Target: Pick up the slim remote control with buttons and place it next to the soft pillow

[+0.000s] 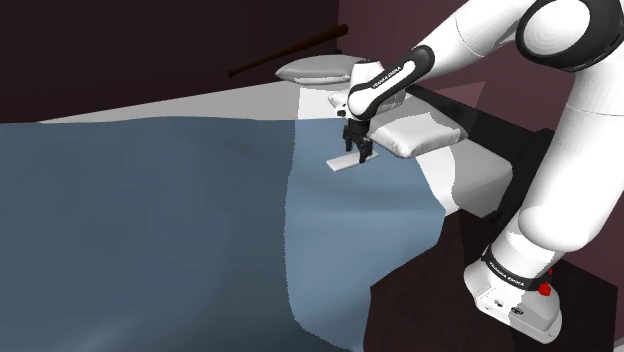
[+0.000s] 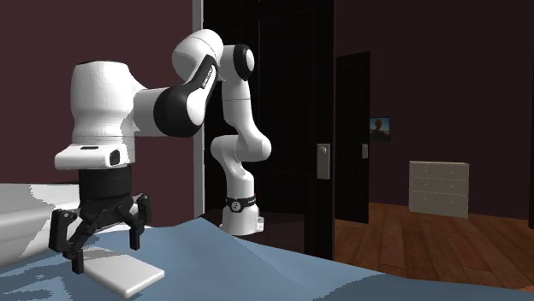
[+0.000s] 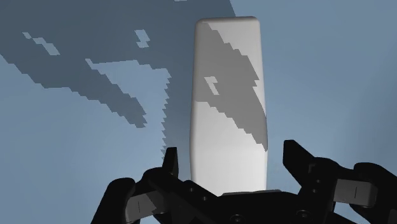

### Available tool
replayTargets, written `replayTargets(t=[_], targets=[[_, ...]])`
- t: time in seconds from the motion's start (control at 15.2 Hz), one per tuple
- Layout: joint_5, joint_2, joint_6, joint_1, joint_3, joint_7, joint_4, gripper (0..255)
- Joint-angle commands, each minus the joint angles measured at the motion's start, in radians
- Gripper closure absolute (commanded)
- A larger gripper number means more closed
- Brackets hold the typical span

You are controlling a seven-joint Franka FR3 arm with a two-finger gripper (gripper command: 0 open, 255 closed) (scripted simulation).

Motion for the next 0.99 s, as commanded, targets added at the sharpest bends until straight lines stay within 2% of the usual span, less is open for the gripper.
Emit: replayTargets(t=[0.0, 0.13, 0.4, 0.92], targets=[[0.000, 0.000, 0.000, 0.000, 0.000, 0.000, 0.000, 0], [0.000, 0.000, 0.000, 0.000, 0.000, 0.000, 0.000, 0], [-0.003, -0.075, -0.118, 0.000, -0.001, 0.002, 0.043, 0], [-0.003, -0.075, -0.118, 0.000, -0.001, 0.002, 0.043, 0]])
